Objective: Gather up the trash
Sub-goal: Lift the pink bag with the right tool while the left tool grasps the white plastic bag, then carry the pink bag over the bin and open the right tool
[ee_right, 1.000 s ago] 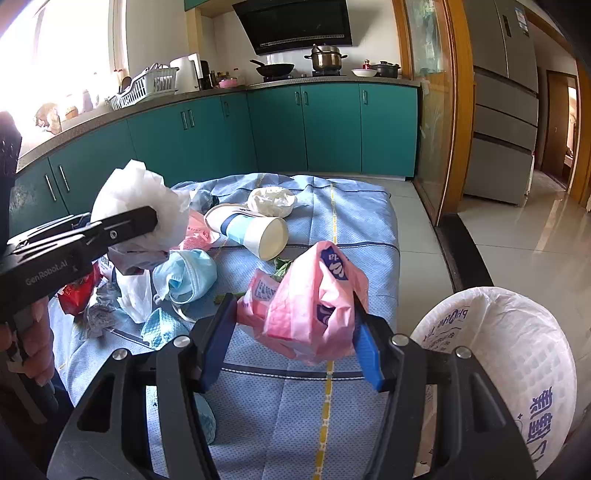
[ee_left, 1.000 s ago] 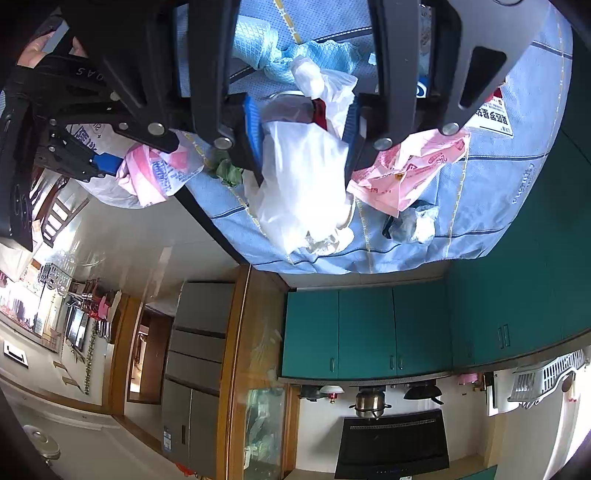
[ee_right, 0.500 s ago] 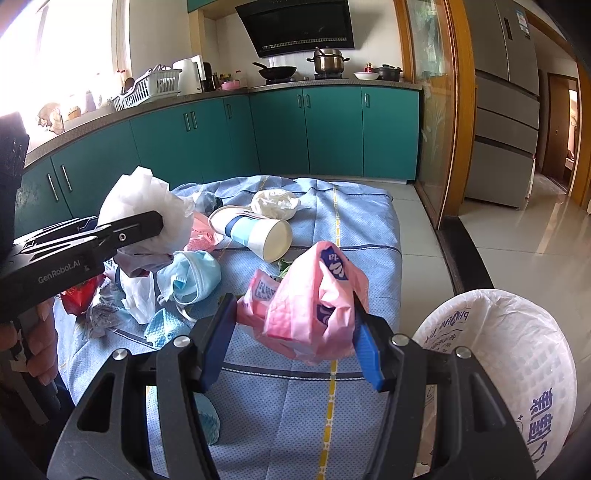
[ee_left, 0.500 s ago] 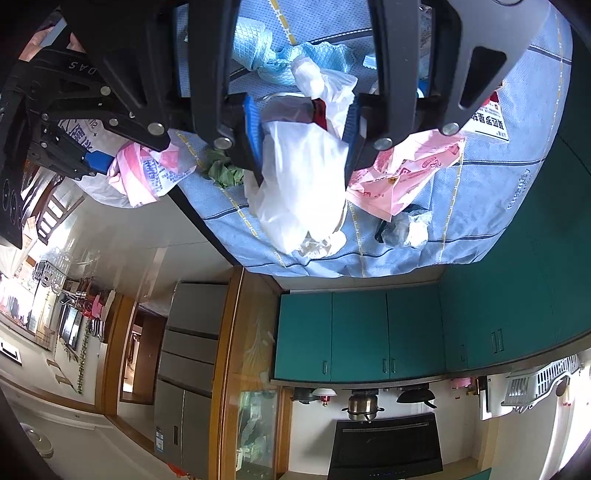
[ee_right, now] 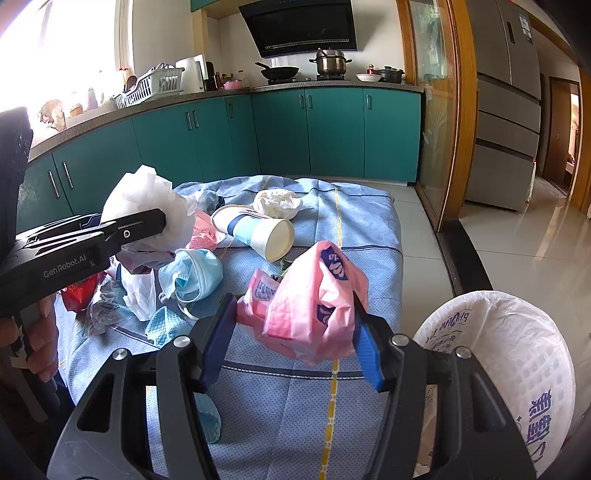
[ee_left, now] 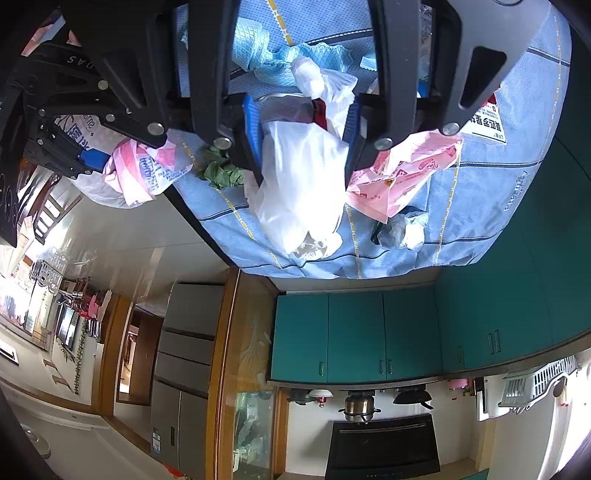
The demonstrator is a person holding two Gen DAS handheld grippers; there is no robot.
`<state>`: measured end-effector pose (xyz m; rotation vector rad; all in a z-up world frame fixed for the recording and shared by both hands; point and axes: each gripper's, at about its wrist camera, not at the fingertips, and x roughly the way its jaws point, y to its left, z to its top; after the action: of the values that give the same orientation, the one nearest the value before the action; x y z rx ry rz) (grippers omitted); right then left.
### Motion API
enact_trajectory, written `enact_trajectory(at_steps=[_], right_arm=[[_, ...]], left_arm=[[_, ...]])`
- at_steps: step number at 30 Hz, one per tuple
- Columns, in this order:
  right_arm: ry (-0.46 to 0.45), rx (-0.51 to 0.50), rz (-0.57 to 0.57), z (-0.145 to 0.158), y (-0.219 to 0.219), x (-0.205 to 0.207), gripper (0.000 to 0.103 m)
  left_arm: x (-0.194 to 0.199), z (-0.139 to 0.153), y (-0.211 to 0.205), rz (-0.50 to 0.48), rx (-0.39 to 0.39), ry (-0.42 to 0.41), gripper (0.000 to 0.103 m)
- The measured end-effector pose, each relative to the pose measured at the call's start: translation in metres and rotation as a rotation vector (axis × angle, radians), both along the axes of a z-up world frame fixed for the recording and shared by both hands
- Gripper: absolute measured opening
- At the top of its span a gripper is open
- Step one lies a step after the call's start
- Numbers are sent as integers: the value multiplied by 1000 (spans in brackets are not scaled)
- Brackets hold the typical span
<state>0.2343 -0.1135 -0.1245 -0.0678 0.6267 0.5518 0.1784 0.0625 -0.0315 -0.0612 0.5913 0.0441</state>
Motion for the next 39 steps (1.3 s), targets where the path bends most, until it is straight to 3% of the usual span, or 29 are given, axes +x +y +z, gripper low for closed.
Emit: enact_trajectory(at_steps=[12,21,29,39], right_arm=[[-43,17,-46,11,-15,-2,59],[-36,52,-245,19,-81,15,59],[84,-129,-540,-10,-130,43,59],[212,-194,-548,-40,-132,54,62]], left_arm=[[-3,2,0,-3,-4,-18,37],[-6,5,-17,-66,3,-44,37],[-5,7,-47,-141,-55,-32,38],[5,-6,-92,-234,-49,9,38]])
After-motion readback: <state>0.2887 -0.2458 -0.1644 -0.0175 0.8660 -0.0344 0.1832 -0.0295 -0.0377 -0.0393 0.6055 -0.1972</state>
